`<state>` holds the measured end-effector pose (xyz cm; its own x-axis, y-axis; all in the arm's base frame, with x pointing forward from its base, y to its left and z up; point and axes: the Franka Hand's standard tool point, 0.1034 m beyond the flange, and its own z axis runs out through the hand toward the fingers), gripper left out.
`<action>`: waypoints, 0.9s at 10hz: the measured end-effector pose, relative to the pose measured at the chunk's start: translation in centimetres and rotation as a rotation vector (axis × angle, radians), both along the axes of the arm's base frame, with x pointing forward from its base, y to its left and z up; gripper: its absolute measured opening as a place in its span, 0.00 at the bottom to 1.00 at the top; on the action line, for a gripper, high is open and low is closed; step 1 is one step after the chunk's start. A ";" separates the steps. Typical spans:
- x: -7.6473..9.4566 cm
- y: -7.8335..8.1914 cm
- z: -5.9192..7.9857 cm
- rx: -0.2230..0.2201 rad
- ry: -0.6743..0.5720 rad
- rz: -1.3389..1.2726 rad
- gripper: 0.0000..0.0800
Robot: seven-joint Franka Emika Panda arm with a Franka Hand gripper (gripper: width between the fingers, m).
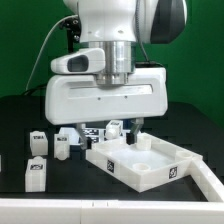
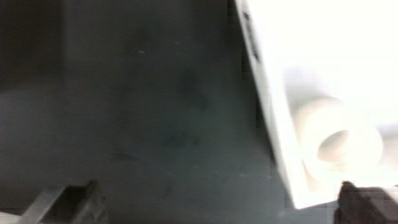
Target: Assemble one leg
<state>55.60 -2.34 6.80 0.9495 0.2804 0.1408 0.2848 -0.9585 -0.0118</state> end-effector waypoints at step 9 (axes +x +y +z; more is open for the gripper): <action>-2.3 1.5 -3.6 -0.038 -0.023 0.213 0.81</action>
Offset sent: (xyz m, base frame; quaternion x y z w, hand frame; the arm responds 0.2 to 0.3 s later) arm -0.0158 0.0171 -0.0237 -0.0582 0.0840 -0.1838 0.9776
